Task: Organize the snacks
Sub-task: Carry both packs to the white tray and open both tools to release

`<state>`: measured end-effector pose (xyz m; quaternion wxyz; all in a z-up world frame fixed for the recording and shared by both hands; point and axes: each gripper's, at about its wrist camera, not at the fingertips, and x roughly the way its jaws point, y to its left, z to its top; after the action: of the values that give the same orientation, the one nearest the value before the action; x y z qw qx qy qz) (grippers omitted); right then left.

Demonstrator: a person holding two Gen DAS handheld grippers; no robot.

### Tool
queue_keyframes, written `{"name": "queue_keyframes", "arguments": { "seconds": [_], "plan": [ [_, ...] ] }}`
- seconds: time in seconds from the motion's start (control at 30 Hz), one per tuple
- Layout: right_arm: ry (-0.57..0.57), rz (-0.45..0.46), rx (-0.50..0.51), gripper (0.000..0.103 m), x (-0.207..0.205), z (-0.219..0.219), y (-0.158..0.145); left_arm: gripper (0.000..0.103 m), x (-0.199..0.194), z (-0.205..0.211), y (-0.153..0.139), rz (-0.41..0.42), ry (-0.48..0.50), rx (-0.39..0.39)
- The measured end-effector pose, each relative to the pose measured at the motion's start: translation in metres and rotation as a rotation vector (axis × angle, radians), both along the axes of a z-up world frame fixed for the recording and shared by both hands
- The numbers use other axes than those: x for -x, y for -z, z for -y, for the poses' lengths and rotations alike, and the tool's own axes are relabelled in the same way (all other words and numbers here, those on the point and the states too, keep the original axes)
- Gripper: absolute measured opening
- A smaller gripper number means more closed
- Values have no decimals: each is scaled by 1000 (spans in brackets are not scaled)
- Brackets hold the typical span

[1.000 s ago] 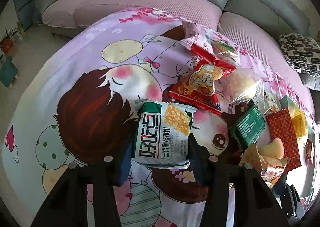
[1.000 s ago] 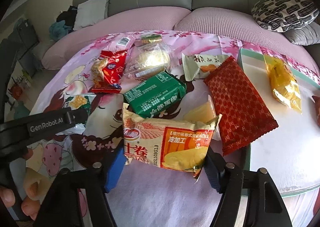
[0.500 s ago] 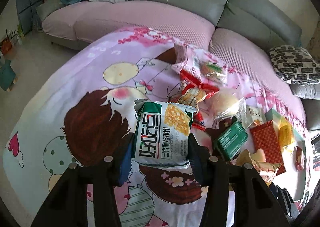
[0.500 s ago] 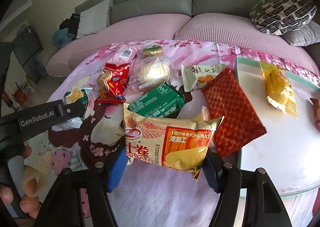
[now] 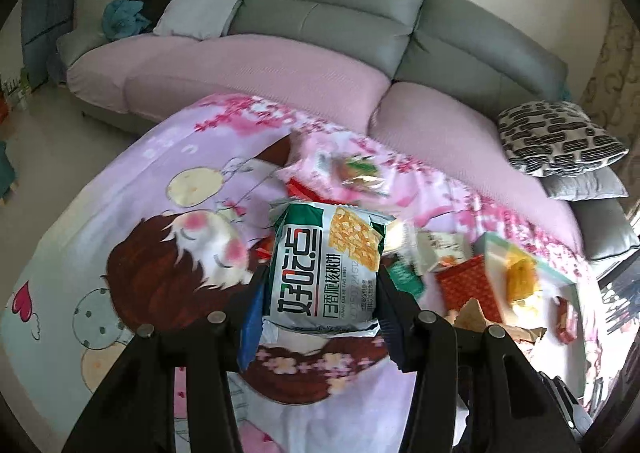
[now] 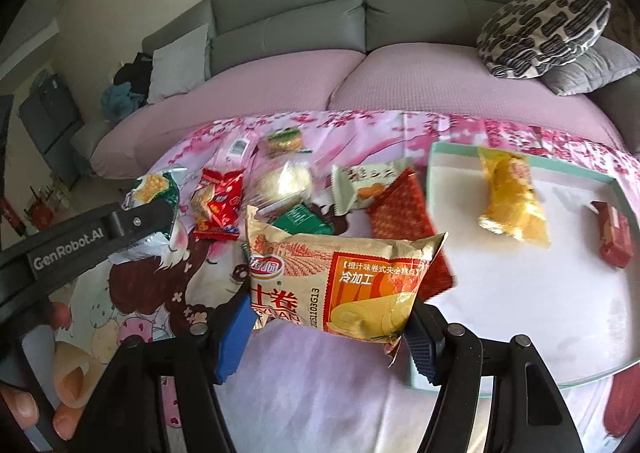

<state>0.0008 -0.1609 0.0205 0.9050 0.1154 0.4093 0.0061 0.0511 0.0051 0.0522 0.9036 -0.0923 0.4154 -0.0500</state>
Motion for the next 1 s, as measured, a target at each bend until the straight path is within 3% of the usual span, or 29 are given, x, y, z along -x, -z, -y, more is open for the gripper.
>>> {"name": "queue_keyframes", "arguments": {
  "seconds": [0.3,1.0],
  "plan": [
    [96,21,-20,70,16,47,-18,52,12,46,-13,45,94,3],
    [515,8,-51,70,81,204,-23,52,39,184,-5,57,406,-69]
  ]
}}
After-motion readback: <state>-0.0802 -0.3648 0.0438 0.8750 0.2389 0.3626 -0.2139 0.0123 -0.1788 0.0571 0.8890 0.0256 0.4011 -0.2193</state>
